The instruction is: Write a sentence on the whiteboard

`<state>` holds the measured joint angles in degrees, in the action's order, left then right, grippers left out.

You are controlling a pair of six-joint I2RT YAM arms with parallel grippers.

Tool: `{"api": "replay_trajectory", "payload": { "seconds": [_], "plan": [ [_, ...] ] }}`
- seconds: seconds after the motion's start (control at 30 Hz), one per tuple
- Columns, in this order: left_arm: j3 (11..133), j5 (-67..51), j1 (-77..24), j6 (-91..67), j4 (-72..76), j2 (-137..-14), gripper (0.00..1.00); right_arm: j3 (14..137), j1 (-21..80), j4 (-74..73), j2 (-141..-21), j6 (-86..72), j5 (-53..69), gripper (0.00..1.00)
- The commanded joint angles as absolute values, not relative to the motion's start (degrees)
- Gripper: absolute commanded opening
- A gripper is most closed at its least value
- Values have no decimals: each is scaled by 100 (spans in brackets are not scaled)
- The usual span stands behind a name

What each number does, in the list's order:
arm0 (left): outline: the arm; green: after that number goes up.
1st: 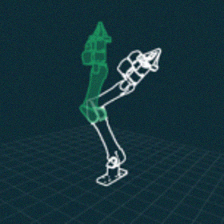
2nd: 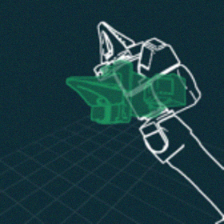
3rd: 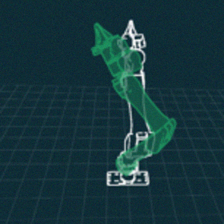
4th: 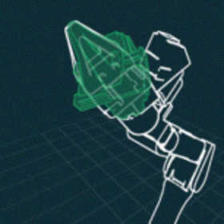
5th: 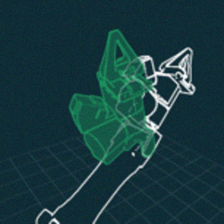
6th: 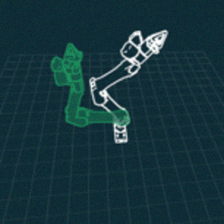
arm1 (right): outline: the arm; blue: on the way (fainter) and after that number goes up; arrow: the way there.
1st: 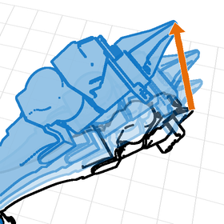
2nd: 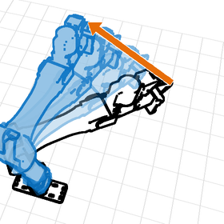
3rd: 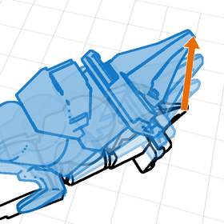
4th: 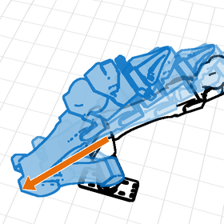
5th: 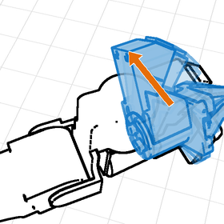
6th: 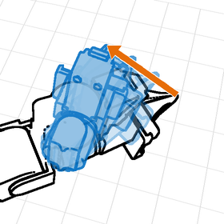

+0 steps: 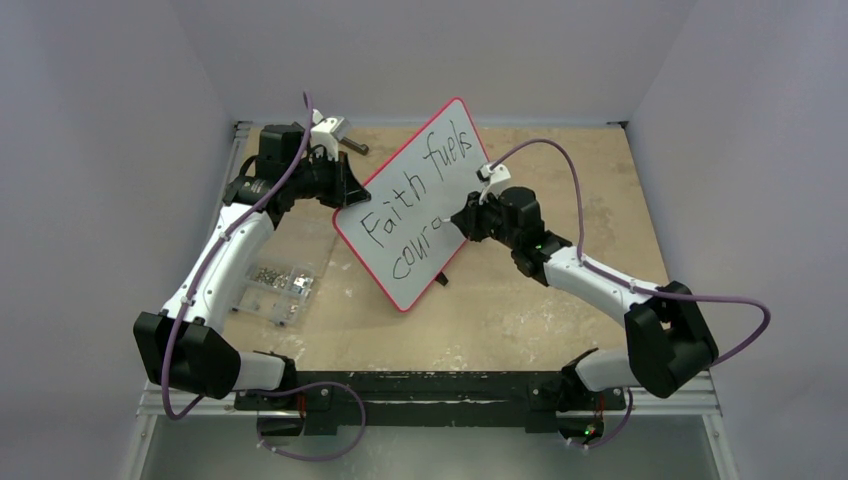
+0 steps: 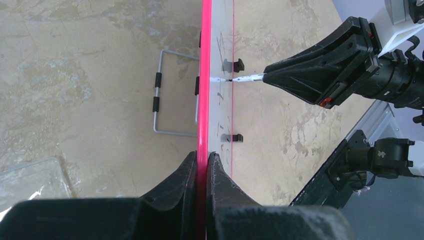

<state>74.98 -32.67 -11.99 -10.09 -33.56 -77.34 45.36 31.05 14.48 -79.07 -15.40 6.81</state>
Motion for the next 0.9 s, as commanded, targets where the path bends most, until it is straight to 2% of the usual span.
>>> {"api": "replay_trajectory", "payload": {
  "seconds": [0.0,0.43,0.87],
  "plan": [
    [7533,-2781,-1151,-762,-3151,-7586,0,4417,3111,1571,-7980,-1547,556,0],
    [7532,-2781,-1151,-762,-3151,-7568,0,4551,3108,1343,-7904,-1534,189,0],
    [7535,-2781,-1151,-762,-3151,-7544,0,4806,3103,949,-7291,-1652,-102,0]
  ]
}}
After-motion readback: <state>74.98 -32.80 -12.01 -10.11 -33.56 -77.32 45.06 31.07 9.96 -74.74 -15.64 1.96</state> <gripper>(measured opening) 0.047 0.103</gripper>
